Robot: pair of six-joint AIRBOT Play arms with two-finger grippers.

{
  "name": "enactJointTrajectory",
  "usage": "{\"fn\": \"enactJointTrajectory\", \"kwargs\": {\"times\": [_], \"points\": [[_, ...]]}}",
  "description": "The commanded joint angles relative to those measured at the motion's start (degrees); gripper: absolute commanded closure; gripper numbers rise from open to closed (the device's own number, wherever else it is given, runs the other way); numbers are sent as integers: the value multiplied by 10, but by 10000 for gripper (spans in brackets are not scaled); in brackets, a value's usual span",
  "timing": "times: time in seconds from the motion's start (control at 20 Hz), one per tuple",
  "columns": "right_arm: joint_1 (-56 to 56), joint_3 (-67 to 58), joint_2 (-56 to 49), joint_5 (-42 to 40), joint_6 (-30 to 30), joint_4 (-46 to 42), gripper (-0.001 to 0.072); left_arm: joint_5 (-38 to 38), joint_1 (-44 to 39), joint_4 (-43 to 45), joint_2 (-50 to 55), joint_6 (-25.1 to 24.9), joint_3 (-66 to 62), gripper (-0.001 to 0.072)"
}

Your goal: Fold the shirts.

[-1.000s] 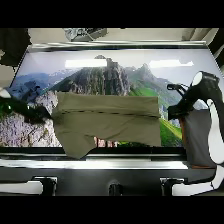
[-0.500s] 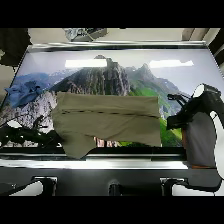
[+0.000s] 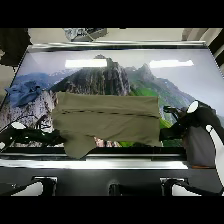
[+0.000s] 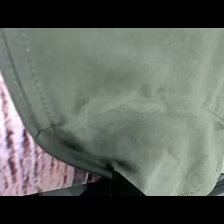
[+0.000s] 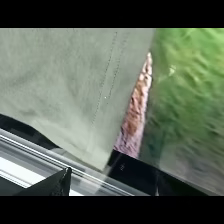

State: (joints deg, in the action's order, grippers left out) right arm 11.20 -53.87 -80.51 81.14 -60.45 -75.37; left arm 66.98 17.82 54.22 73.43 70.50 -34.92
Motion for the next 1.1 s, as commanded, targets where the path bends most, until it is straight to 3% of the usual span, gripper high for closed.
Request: {"fn": "enactJointTrajectory", "kwargs": {"times": [0.0, 0.1, 0.2, 0.25, 0.3, 0.5, 0.7, 0.9, 1.05], "points": [[0, 48, 2, -55, -12, 43, 80, -3, -2, 0, -4, -1, 1, 675], [0, 71, 0, -86, -20, 64, 111, -1, -2, 0, -10, -3, 0, 675], [0, 77, -7, -105, -27, 79, 216, 0, -2, 0, -16, -16, 0, 675], [0, 77, -8, -108, -28, 85, 356, 0, -2, 0, -18, -16, 0, 676], [0, 75, -8, -108, -31, 85, 663, 0, -2, 0, -21, -16, -1, 676], [0, 34, 0, -59, 17, 83, 677, 15, -2, 3, -51, -29, -56, 679], [0, -53, 43, -37, 43, 76, 677, 85, -2, 2, -90, -30, -143, 679], [0, -152, 41, -63, 28, 73, 678, 52, -2, 2, -82, -13, -235, 679], [0, -212, -8, -99, 20, 80, 678, 26, -12, 1, -7, 2, -334, 679]]}}
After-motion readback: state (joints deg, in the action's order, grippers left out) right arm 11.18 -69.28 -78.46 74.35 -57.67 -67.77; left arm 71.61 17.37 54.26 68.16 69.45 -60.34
